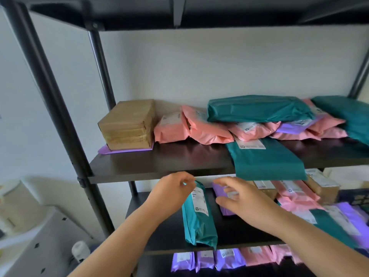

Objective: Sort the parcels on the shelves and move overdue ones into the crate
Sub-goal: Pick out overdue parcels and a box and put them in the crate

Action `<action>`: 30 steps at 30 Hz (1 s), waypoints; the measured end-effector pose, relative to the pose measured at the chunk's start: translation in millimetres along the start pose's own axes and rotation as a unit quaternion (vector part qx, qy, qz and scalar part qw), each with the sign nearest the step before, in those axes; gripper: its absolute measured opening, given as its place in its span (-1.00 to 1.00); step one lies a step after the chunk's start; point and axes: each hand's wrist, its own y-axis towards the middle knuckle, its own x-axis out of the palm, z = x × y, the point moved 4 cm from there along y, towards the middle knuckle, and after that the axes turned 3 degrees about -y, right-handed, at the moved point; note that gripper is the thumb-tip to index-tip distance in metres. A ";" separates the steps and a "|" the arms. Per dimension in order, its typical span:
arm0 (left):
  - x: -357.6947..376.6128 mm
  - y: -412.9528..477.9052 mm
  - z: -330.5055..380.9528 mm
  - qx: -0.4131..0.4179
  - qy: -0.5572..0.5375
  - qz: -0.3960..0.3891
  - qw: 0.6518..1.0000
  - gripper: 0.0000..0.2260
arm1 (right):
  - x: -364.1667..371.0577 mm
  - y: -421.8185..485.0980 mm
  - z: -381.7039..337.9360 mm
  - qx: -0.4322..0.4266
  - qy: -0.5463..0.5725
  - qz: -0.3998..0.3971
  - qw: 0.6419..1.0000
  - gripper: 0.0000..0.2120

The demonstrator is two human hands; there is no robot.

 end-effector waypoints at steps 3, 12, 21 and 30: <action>-18.8 -5.3 18.0 0.035 -0.010 0.012 0.999 -0.80 | -17.0 -11.9 -17.0 -0.019 -0.029 0.015 0.999 -0.63; -37.2 5.5 73.0 0.115 -0.033 0.014 0.993 -0.76 | -69.3 -35.8 -28.9 -0.022 -0.021 0.078 0.997 -0.62; -32.5 24.5 109.2 0.135 0.014 0.027 0.990 -0.73 | -122.9 -15.2 -36.5 -0.048 -0.015 0.113 0.992 -0.61; -83.0 44.4 126.0 0.101 0.069 0.127 0.984 -0.64 | -154.5 49.7 -70.5 -0.132 -0.022 0.093 0.987 -0.58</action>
